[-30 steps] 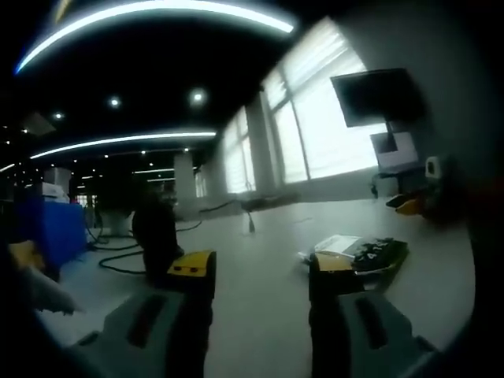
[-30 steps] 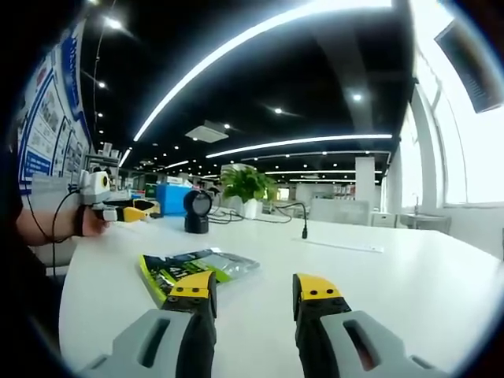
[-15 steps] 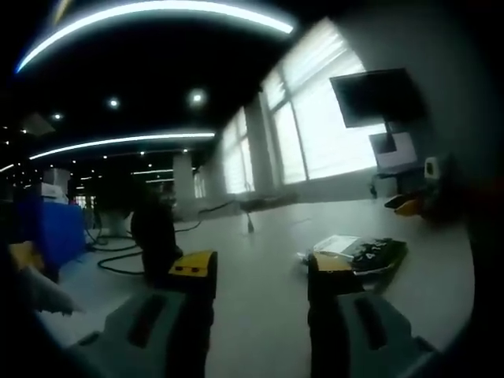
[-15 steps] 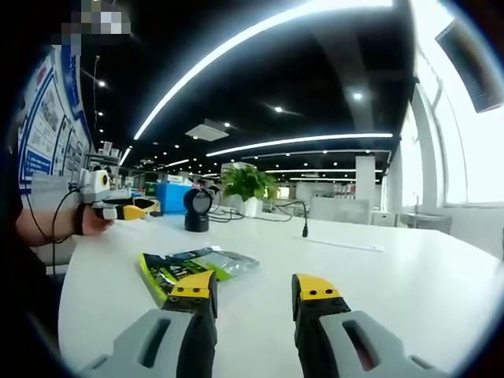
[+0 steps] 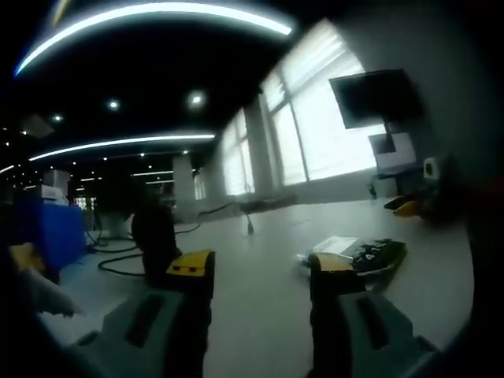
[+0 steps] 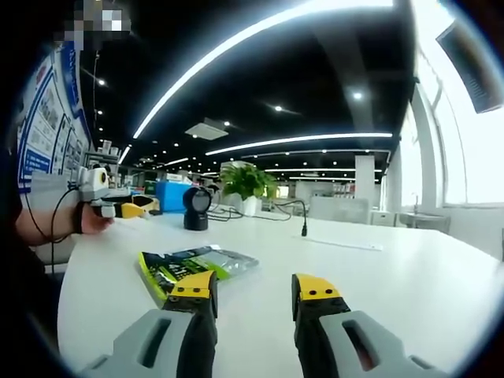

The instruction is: Clip sheet goods on table flip sheet goods clip sheet goods scan sheet goods put sheet goods back to table

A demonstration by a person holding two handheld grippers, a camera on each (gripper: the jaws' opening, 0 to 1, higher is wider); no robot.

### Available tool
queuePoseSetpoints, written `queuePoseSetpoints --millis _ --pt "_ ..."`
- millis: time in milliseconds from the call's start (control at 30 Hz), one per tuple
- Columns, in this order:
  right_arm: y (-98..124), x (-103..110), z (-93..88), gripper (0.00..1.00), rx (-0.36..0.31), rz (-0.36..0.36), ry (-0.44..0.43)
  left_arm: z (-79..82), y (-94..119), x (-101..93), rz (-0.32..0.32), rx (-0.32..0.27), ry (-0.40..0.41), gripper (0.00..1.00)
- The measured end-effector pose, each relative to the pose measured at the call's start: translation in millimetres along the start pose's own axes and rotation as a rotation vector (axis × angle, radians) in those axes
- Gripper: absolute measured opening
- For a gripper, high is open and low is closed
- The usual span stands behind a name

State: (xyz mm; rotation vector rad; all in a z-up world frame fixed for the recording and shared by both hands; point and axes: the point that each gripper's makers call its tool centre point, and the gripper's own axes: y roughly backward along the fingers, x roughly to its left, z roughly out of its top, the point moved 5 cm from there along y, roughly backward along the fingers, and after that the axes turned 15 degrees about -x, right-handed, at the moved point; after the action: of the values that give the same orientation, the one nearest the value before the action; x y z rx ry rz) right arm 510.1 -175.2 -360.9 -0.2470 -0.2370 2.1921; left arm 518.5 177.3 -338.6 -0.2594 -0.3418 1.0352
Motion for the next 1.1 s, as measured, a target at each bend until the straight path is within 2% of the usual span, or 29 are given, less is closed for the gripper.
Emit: queuePoseSetpoints --millis 733,800,867,1100 --pt "0.1 0.8 2.1 0.33 -0.012 -0.003 0.0 4.9 0.7 1.1 0.012 -0.028 0.025 0.4" --pt "-0.4 -1.0 9.5 0.3 -0.045 -0.023 0.056 4.1 0.5 0.7 0.009 -0.023 0.019 0.4" --pt "2.7 2.1 15.4 0.26 -0.074 -0.031 0.038 3.8 0.4 0.0 0.005 -0.021 0.018 0.4" --pt "1.3 2.3 11.2 0.31 -0.059 -0.023 0.01 1.3 0.1 -1.6 -0.005 -0.008 0.013 0.4"
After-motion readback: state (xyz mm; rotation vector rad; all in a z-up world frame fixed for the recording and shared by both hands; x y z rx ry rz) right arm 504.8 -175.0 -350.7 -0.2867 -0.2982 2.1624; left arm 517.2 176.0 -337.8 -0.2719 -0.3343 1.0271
